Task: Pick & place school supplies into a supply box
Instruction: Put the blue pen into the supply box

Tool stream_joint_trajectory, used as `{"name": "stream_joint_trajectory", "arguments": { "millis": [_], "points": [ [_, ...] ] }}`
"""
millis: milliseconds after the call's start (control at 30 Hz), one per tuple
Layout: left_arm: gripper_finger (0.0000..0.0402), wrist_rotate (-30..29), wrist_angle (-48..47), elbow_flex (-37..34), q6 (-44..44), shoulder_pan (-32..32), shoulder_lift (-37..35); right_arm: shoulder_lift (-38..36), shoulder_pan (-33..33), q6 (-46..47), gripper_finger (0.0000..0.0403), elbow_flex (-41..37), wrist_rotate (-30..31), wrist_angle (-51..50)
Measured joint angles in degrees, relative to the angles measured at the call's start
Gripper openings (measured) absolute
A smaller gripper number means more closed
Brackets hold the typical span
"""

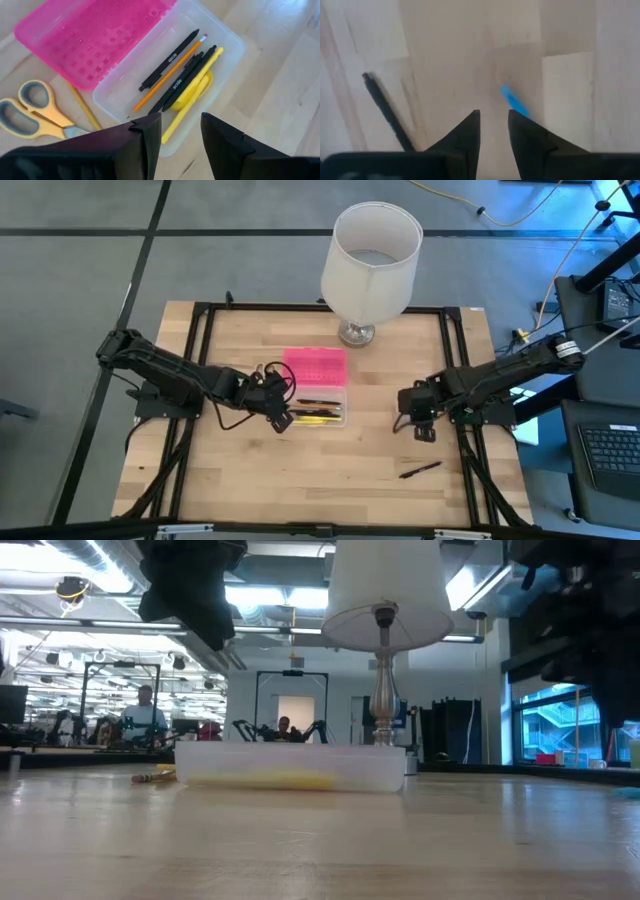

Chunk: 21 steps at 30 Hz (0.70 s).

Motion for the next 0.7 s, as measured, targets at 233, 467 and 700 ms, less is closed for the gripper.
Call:
{"name": "stream_joint_trajectory", "arguments": {
  "millis": [233, 467, 700],
  "points": [
    [0.0129, 0.27, 0.06, 0.00, -0.08, 0.01, 0.00, 1.28, -0.20, -2.41, 0.0104, 0.00, 6.94, -0.40],
    [0.0129, 0.02, 0.07, 0.00, -0.10, 0.01, -0.02, 1.41, -0.25, -1.32, 0.0104, 0.09, 18.21, -1.02],
    [0.0129, -0.04, 0.09, 0.00, -0.10, 0.01, -0.02, 1.43, -0.33, 2.20, 0.0105, 0.13, 16.10, -0.85]
  ]
}}
